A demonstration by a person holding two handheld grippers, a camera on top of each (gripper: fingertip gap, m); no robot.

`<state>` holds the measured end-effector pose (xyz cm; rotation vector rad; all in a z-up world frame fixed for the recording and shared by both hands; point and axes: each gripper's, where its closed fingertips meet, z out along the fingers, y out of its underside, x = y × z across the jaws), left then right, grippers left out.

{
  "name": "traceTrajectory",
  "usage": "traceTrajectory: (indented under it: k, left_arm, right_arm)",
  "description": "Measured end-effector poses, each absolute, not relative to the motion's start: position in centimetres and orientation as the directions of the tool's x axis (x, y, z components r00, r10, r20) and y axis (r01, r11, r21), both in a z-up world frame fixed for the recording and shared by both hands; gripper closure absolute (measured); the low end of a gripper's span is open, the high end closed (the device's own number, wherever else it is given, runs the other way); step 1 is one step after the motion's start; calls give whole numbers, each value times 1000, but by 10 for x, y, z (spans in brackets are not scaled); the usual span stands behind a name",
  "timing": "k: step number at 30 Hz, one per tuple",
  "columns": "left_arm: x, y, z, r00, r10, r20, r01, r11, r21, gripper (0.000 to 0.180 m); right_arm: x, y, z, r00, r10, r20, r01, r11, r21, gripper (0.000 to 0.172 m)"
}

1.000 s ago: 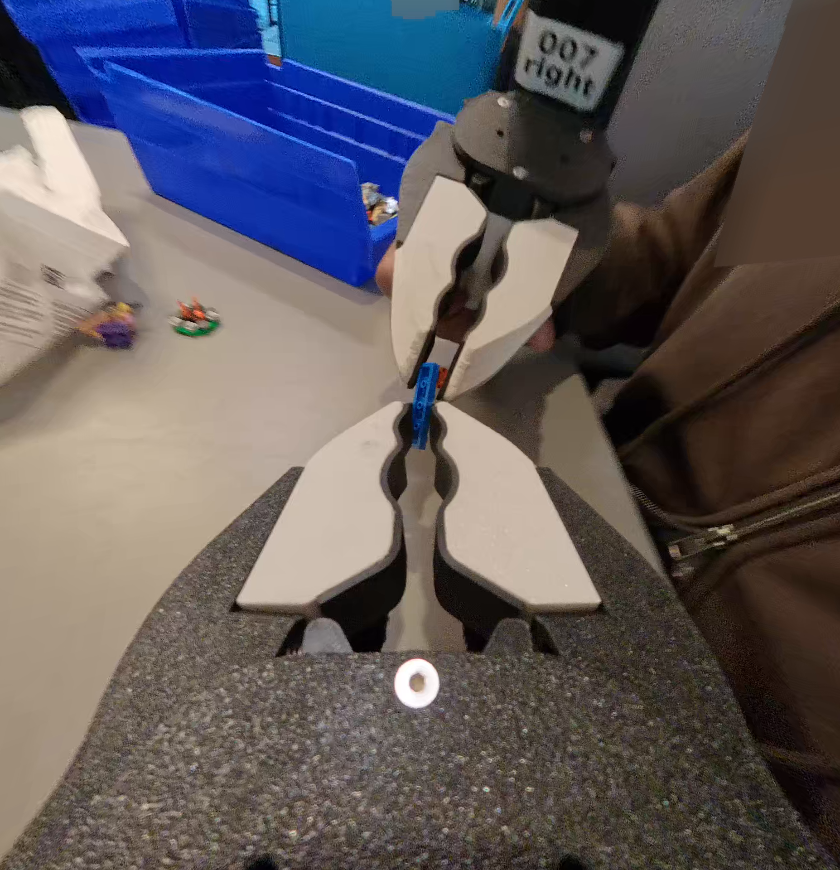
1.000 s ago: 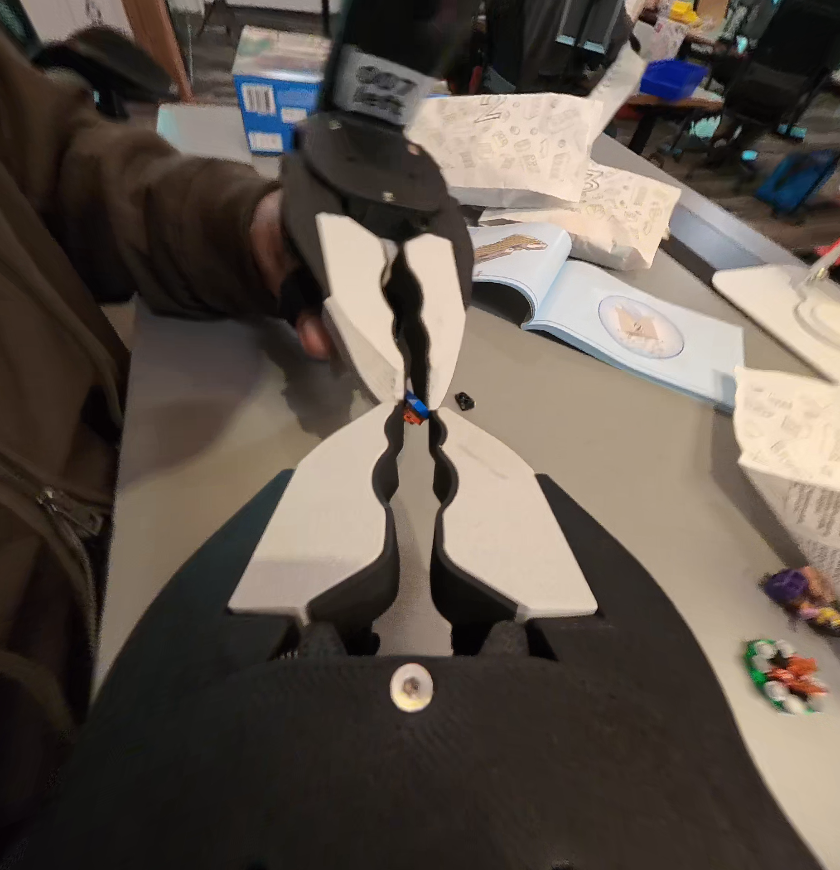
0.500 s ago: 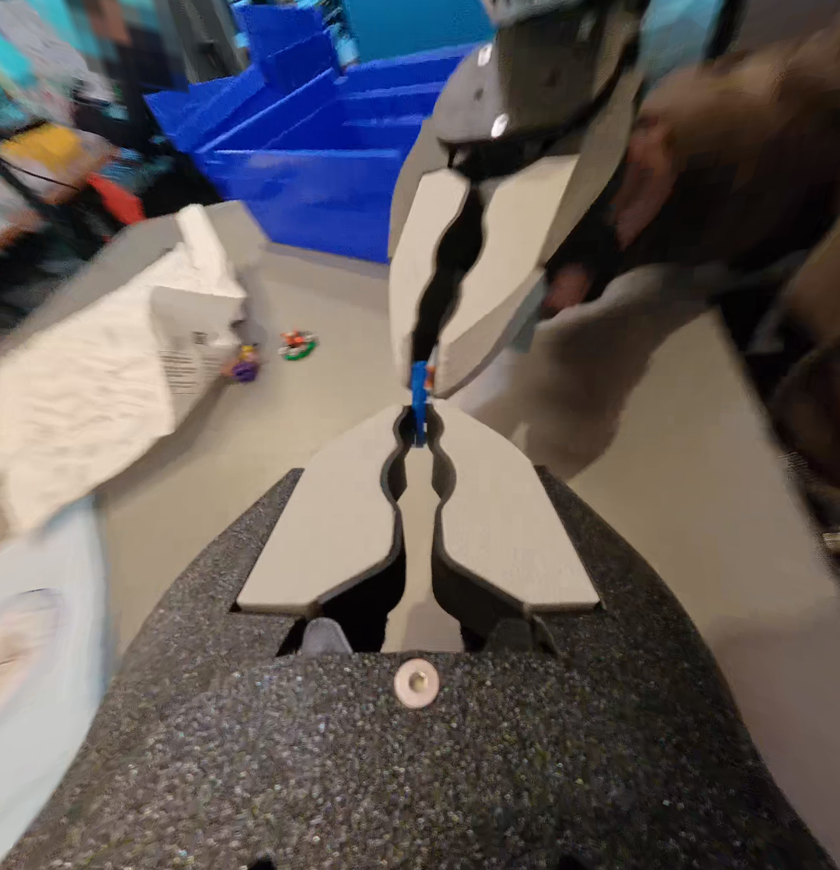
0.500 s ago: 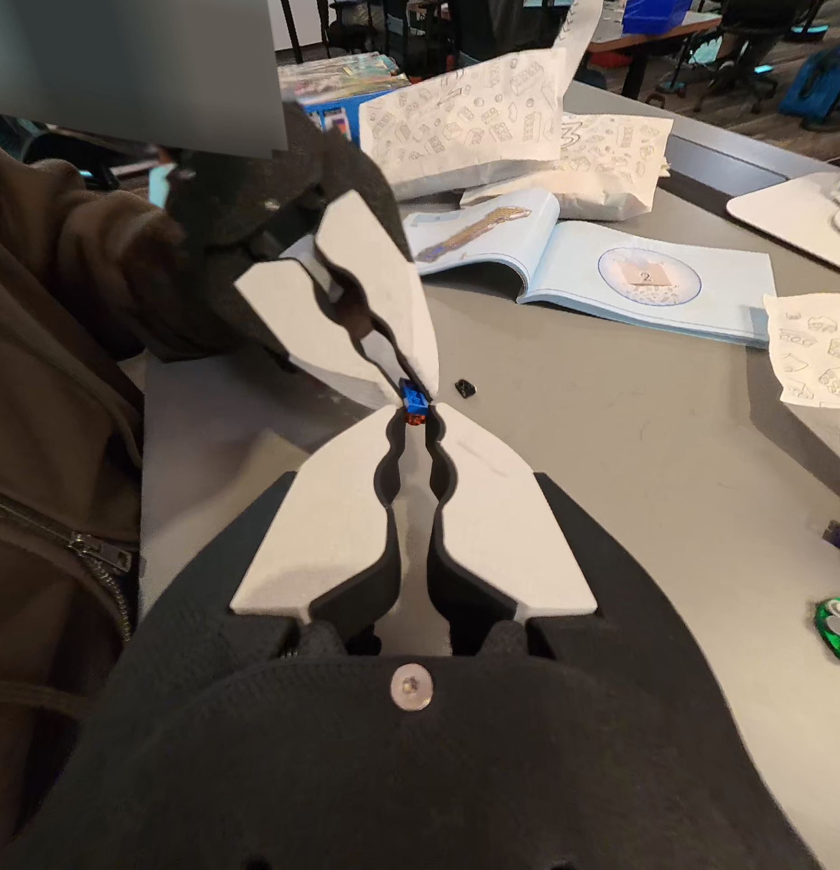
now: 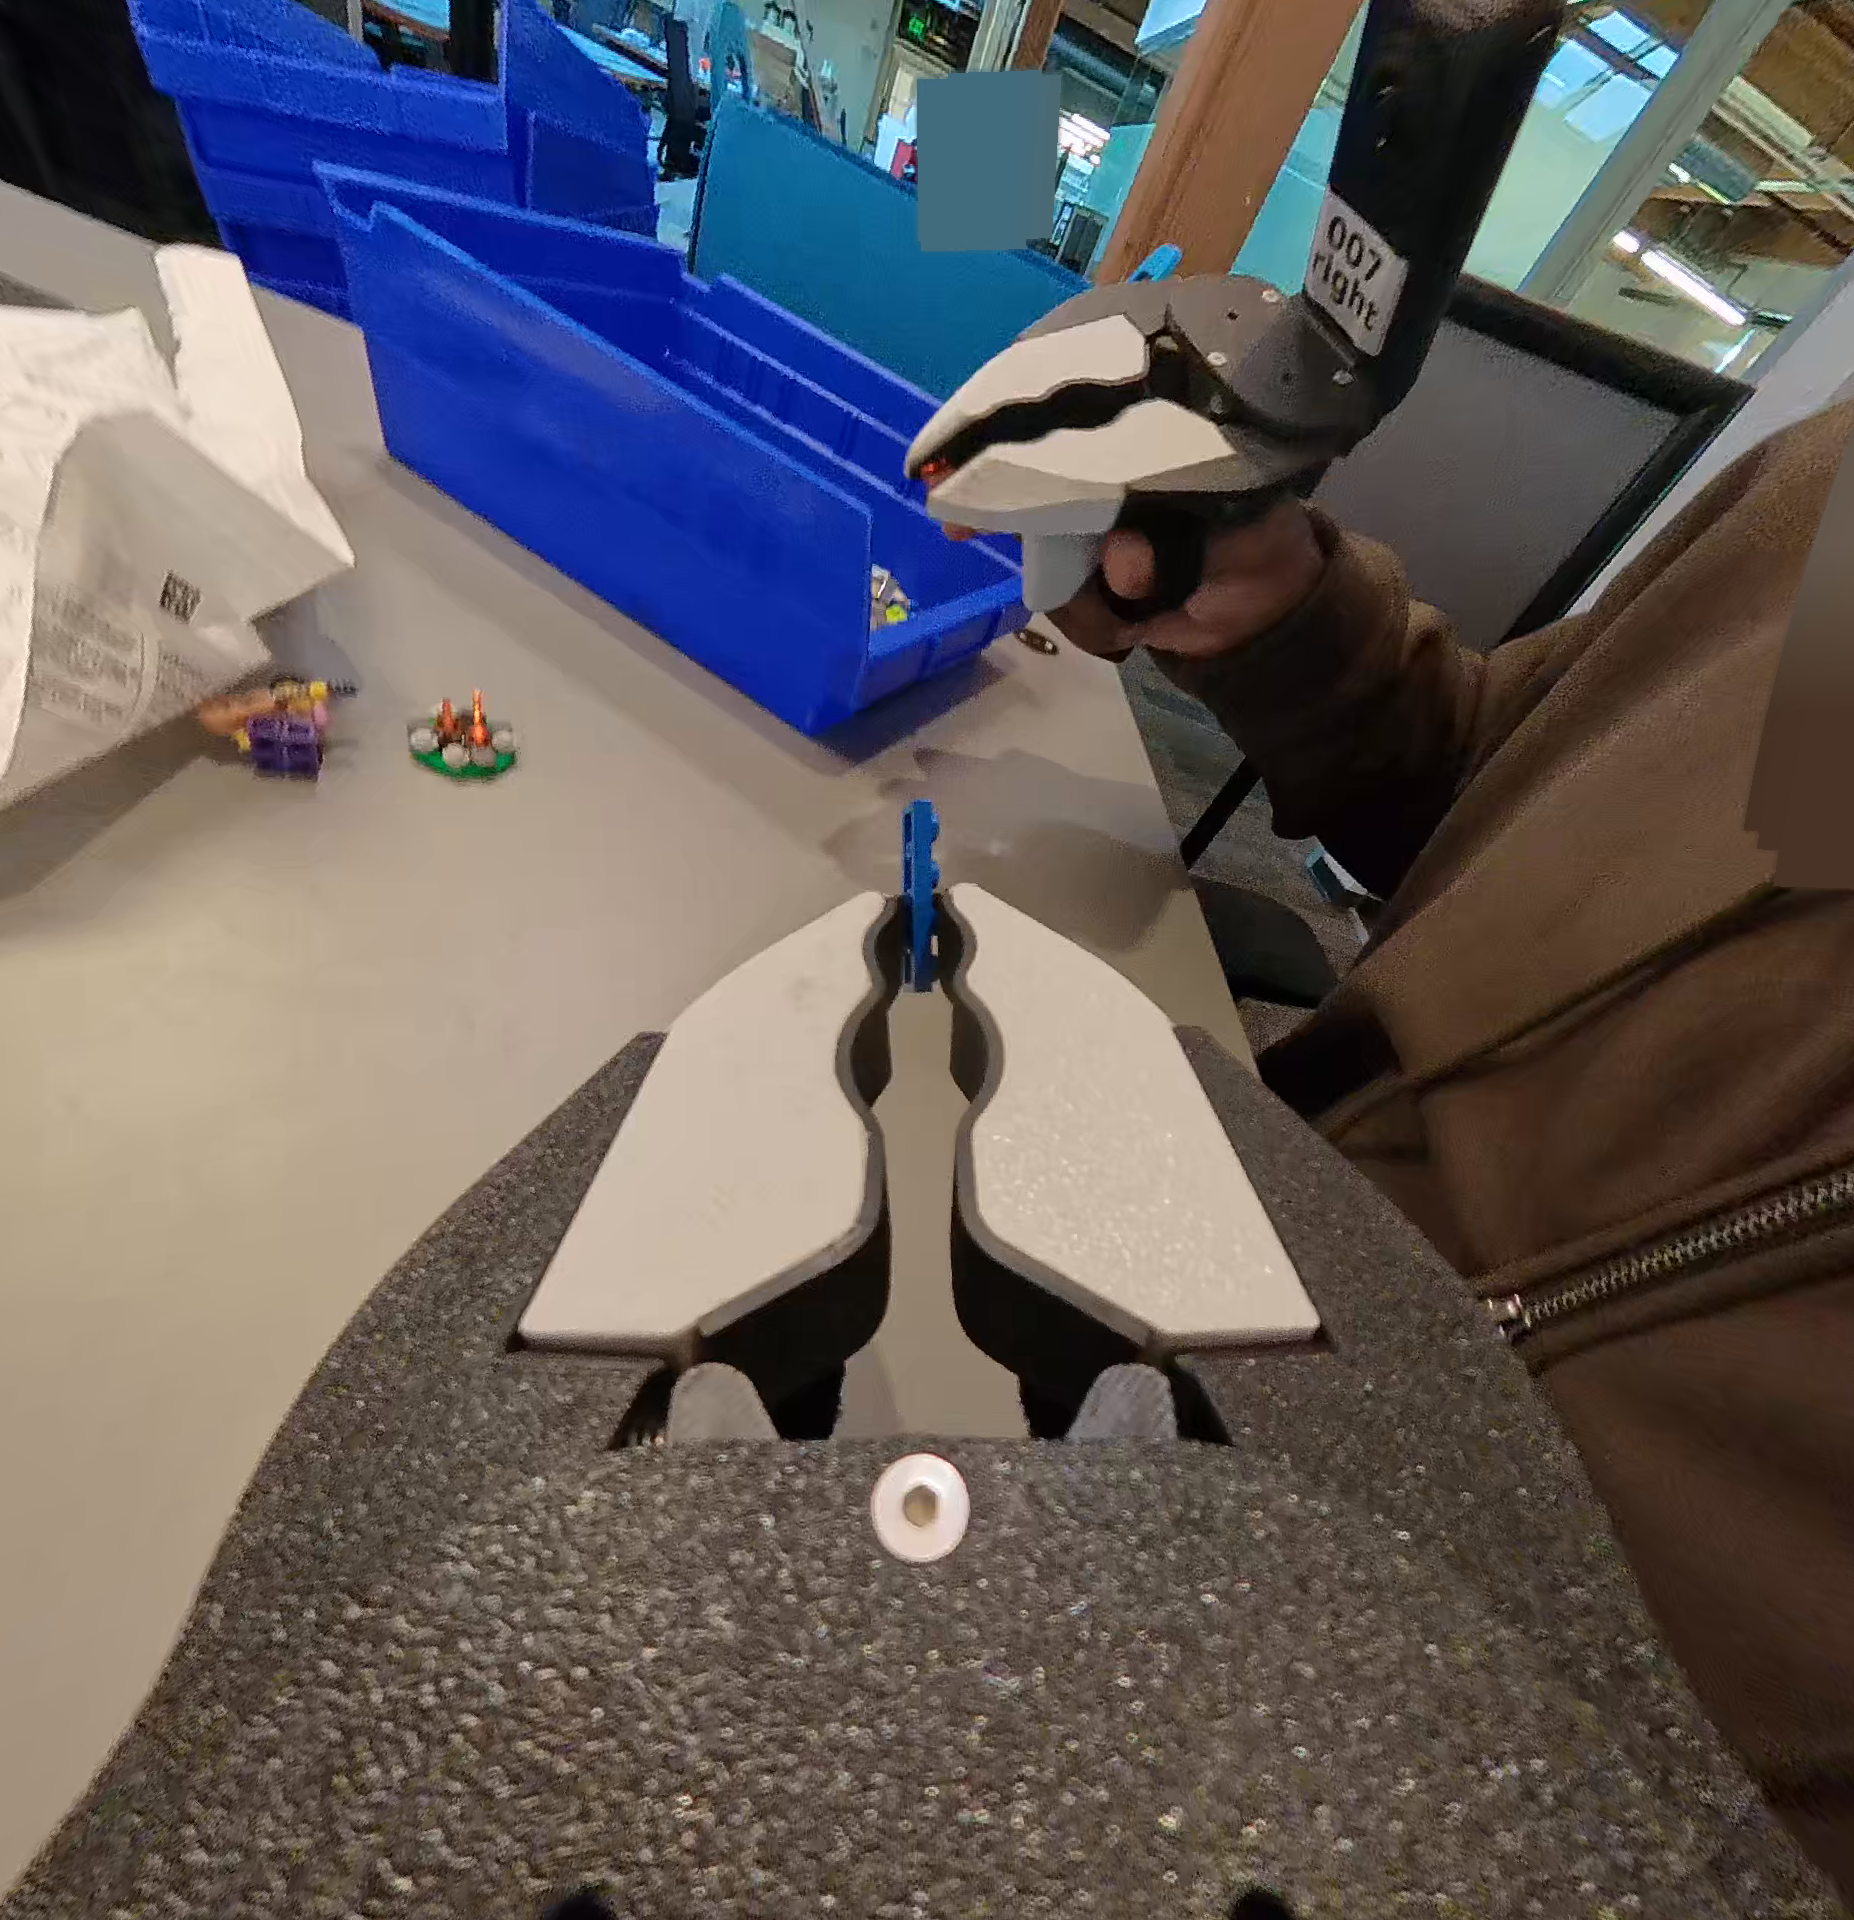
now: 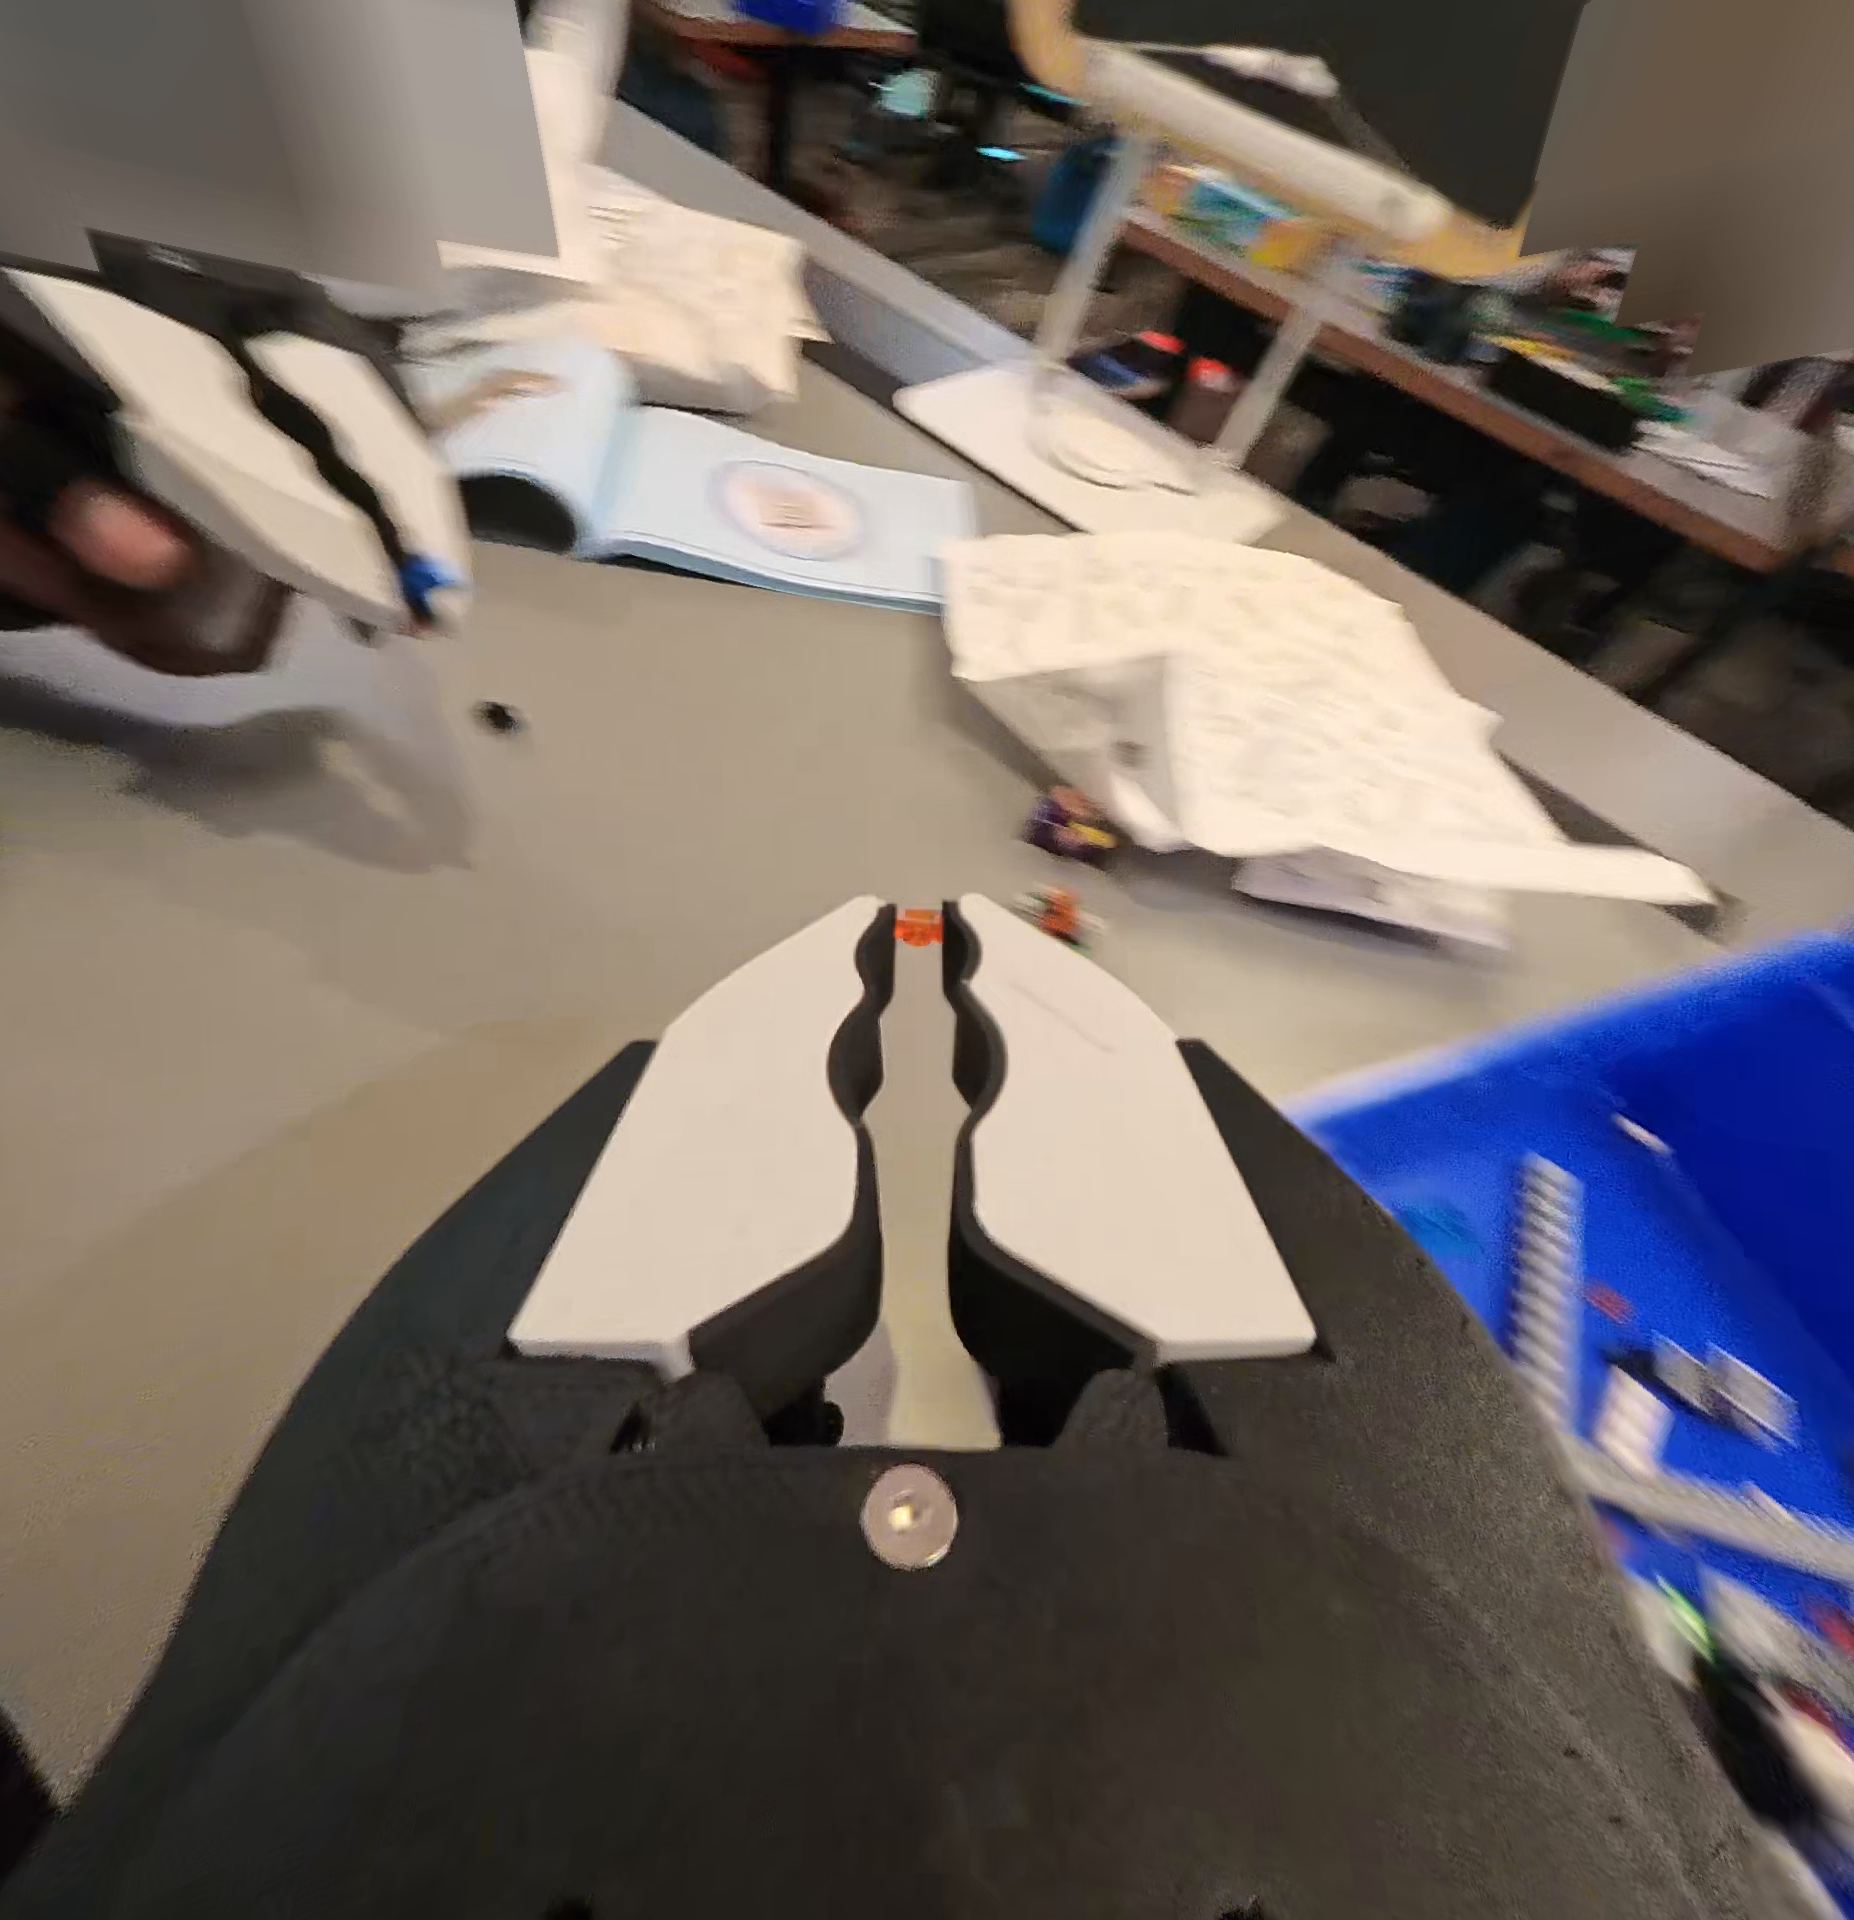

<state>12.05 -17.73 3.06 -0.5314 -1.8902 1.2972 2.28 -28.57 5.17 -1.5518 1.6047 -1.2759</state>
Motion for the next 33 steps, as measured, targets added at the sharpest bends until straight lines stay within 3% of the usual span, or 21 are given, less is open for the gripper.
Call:
traceTrajectory:
  k: [5, 11, 17, 23, 28, 33]
  left_arm:
    - [90, -224, 82, -585, 745, 319, -63, 351, -934, 175]
    - [5, -319, 121, -551, 800, 238, 38, 309, -950, 174]
    - [-24, -376, 91, -617, 764, 188, 159, 355, -921, 143]
    - [59, -357, 76, -722, 680, 126, 166, 347, -923, 141]
    - [147, -316, 40, -832, 539, 129, 146, 439, -887, 141]
    - [202, -272, 27, -888, 445, 119, 86, 415, -906, 142]
  right_arm:
    - [-49, -365, 49, -445, -855, 266, -539, 18, -842, 155]
    - [-80, -388, 38, -523, -816, 246, -546, 100, -832, 133]
    - [-94, -369, 47, -491, -840, 232, -491, 47, -870, 133]
    - [-74, -330, 43, -323, -924, 205, -461, -36, -887, 137]
    - [-11, -276, 35, -144, -988, 63, -407, 1, -913, 140]
    - [66, -259, 11, -190, -982, -2, -434, 86, -897, 139]
